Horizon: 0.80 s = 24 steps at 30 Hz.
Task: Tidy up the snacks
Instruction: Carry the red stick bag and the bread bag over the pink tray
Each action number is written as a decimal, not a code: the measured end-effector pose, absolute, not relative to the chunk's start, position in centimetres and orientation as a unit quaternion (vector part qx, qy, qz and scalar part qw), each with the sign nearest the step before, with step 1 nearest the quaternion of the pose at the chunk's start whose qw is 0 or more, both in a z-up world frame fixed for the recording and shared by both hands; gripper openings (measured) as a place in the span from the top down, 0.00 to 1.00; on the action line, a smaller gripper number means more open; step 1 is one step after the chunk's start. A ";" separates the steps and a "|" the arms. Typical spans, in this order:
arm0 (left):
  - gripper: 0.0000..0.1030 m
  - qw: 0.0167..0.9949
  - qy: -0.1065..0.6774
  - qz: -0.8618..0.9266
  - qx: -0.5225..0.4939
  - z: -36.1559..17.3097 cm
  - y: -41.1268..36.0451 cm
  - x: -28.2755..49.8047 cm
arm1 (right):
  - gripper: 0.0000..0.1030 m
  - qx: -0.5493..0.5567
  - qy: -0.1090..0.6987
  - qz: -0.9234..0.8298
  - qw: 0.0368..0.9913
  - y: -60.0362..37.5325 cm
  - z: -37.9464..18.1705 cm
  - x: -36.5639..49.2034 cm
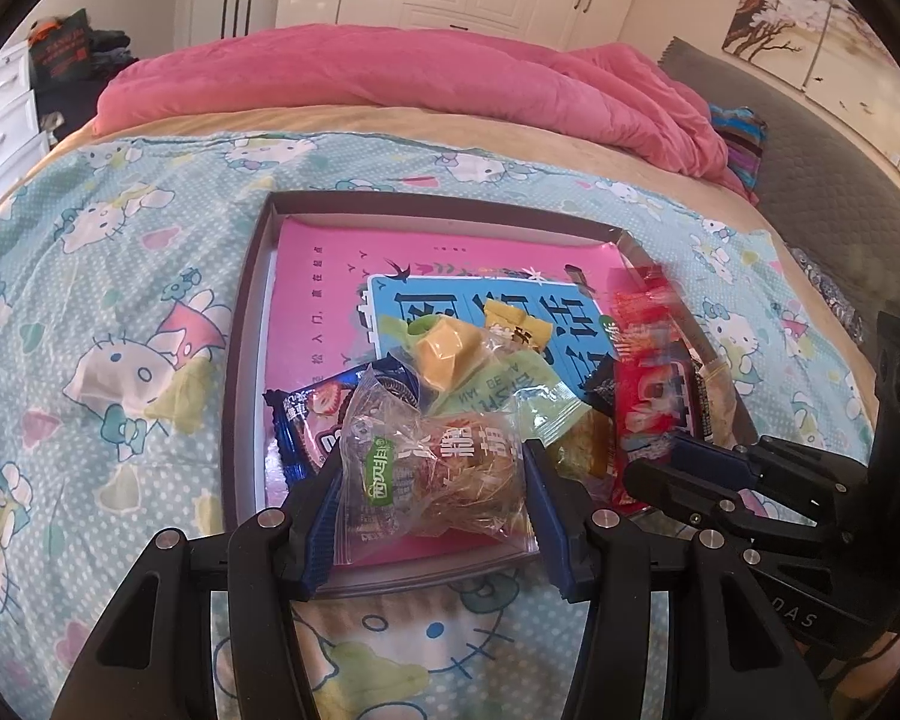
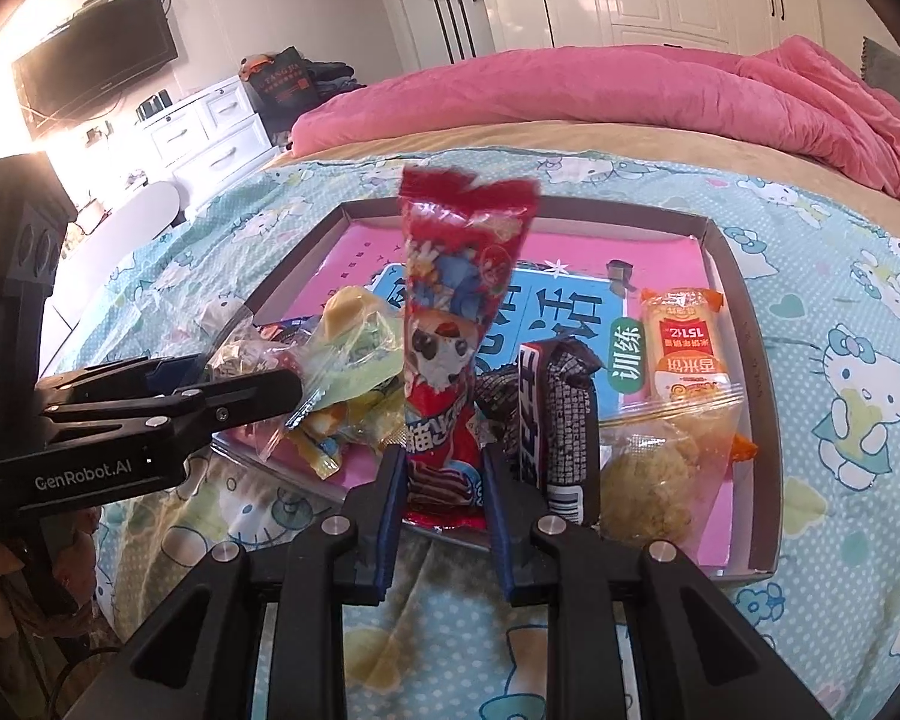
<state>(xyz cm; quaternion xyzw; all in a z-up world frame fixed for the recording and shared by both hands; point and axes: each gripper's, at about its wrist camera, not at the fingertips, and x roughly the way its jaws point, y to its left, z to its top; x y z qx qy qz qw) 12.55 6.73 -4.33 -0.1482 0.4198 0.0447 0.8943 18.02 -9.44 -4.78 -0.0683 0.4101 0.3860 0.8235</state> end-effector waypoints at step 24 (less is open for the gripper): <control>0.44 0.892 0.424 0.038 -0.155 -4.3 6.5 12.4 | 0.53 -0.071 0.381 0.391 0.835 -11.0 -3.1 16.5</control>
